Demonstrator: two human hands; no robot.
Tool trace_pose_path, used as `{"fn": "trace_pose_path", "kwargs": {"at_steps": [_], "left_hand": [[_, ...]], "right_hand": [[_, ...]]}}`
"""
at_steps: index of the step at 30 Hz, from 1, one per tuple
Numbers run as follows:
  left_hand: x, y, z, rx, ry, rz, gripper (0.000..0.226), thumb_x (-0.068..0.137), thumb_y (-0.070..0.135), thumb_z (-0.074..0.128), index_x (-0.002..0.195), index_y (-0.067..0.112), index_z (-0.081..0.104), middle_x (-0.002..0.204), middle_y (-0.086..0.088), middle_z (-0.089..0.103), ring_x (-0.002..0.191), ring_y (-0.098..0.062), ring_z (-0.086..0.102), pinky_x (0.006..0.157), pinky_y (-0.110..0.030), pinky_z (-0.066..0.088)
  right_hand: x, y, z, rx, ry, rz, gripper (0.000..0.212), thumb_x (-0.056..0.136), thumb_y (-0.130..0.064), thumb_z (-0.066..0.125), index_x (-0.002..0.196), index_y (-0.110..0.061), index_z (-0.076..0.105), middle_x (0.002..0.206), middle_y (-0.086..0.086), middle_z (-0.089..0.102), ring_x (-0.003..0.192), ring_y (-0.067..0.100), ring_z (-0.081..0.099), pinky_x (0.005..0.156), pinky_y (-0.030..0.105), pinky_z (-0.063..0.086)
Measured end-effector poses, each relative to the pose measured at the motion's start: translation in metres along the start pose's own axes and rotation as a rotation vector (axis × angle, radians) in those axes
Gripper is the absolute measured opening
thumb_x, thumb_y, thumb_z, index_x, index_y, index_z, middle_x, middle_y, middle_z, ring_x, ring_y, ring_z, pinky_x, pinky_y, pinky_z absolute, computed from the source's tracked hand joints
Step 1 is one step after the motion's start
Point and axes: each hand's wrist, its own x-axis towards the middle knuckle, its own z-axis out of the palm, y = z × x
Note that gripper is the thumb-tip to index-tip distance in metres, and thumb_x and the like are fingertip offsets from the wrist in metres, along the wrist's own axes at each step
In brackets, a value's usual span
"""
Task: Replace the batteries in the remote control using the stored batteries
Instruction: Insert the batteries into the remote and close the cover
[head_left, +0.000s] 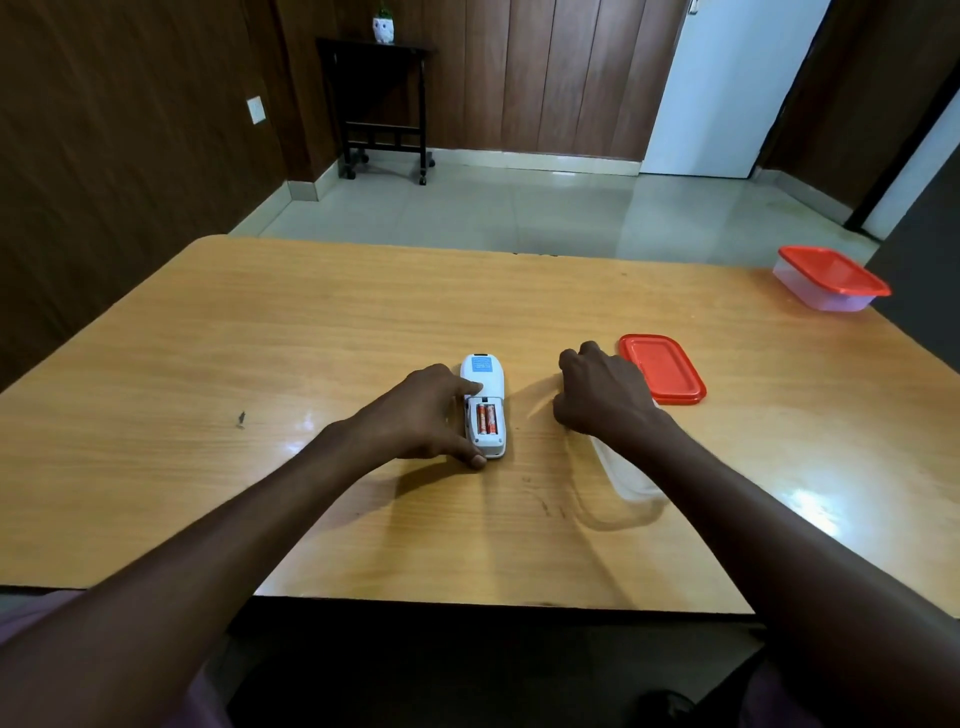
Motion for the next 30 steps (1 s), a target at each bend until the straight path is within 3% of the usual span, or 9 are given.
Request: {"fn": "trace_pose_path", "kwargs": {"at_steps": [4, 9, 12, 15, 17, 21, 23, 28, 30], "left_hand": [[-0.002, 0.001, 0.002, -0.006, 0.009, -0.008, 0.105, 0.057, 0.048, 0.093, 0.148, 0.025, 0.046, 0.113, 0.01, 0.046, 0.118, -0.014, 0.049, 0.095, -0.029, 0.044], [-0.004, 0.006, 0.001, -0.022, 0.031, -0.056, 0.108, 0.05, 0.052, 0.094, 0.145, 0.029, 0.049, 0.118, 0.007, 0.062, 0.097, -0.009, 0.051, 0.077, -0.024, 0.041], [-0.007, 0.011, 0.001, -0.169, 0.021, -0.124, 0.106, 0.051, 0.035, 0.098, 0.144, 0.026, 0.05, 0.099, 0.01, 0.067, 0.081, -0.003, 0.059, 0.065, -0.018, 0.045], [-0.009, 0.011, -0.002, -0.475, -0.035, -0.223, 0.093, 0.066, -0.001, 0.086, 0.148, 0.014, 0.044, 0.092, -0.004, 0.073, 0.071, -0.015, 0.068, 0.074, -0.035, 0.059], [-0.011, 0.012, -0.007, -0.617, -0.06, -0.267, 0.075, 0.077, -0.013, 0.068, 0.144, 0.01, 0.046, 0.097, -0.017, 0.075, 0.072, -0.022, 0.07, 0.082, -0.04, 0.059], [-0.016, 0.02, -0.011, -0.786, -0.027, -0.367, 0.026, 0.086, -0.011, 0.052, 0.098, 0.01, 0.062, 0.096, -0.02, 0.075, 0.077, -0.026, 0.069, 0.081, -0.036, 0.06], [-0.014, 0.023, -0.009, -0.896, 0.002, -0.427, 0.029, 0.085, -0.015, 0.044, 0.079, 0.009, 0.06, 0.097, -0.025, 0.07, 0.084, -0.031, 0.067, 0.085, -0.039, 0.059], [-0.007, 0.018, -0.004, -1.116, 0.037, -0.514, 0.025, 0.078, -0.013, 0.047, 0.097, -0.007, 0.062, 0.098, -0.025, 0.067, 0.085, -0.034, 0.069, 0.083, -0.04, 0.061], [-0.007, 0.017, -0.003, -1.183, 0.042, -0.52, 0.023, 0.08, -0.008, 0.053, 0.1, -0.004, 0.065, 0.088, -0.019, 0.07, 0.076, -0.027, 0.072, 0.072, -0.036, 0.062]], "right_hand": [[0.004, 0.0, -0.001, 0.13, 0.03, 0.03, 0.026, 0.084, -0.015, 0.062, 0.109, -0.007, 0.062, 0.113, 0.014, 0.059, 0.09, 0.036, 0.065, 0.064, 0.036, 0.043], [-0.006, -0.024, -0.011, 0.432, 0.116, 0.031, 0.035, 0.077, -0.034, 0.071, 0.106, -0.014, 0.069, 0.107, 0.007, 0.064, 0.094, 0.028, 0.062, 0.07, 0.034, 0.044], [-0.02, -0.043, -0.011, 0.529, 0.075, -0.01, 0.033, 0.073, -0.045, 0.074, 0.095, -0.02, 0.07, 0.099, 0.003, 0.066, 0.09, 0.024, 0.061, 0.066, 0.032, 0.037], [-0.036, -0.058, -0.004, 0.509, 0.065, -0.06, 0.035, 0.077, -0.046, 0.074, 0.097, -0.018, 0.072, 0.099, 0.004, 0.066, 0.088, 0.025, 0.062, 0.065, 0.034, 0.04], [-0.042, -0.064, -0.002, 0.46, 0.097, -0.096, 0.037, 0.081, -0.045, 0.072, 0.1, -0.014, 0.07, 0.099, 0.006, 0.062, 0.085, 0.029, 0.062, 0.067, 0.038, 0.047], [-0.051, -0.073, 0.006, 0.276, 0.157, -0.218, 0.039, 0.09, -0.045, 0.065, 0.106, -0.009, 0.063, 0.108, 0.012, 0.058, 0.08, 0.037, 0.063, 0.059, 0.034, 0.035], [-0.054, -0.077, 0.012, 0.228, 0.153, -0.273, 0.034, 0.094, -0.038, 0.06, 0.11, -0.009, 0.062, 0.112, 0.015, 0.057, 0.08, 0.036, 0.064, 0.058, 0.034, 0.035], [-0.051, -0.078, 0.01, 0.331, 0.16, -0.213, 0.03, 0.086, -0.031, 0.066, 0.105, -0.008, 0.062, 0.111, 0.014, 0.057, 0.079, 0.038, 0.062, 0.058, 0.035, 0.039], [-0.05, -0.074, 0.008, 0.485, 0.158, -0.134, 0.035, 0.081, -0.034, 0.072, 0.104, -0.01, 0.064, 0.106, 0.009, 0.058, 0.081, 0.033, 0.061, 0.062, 0.037, 0.047]]}}
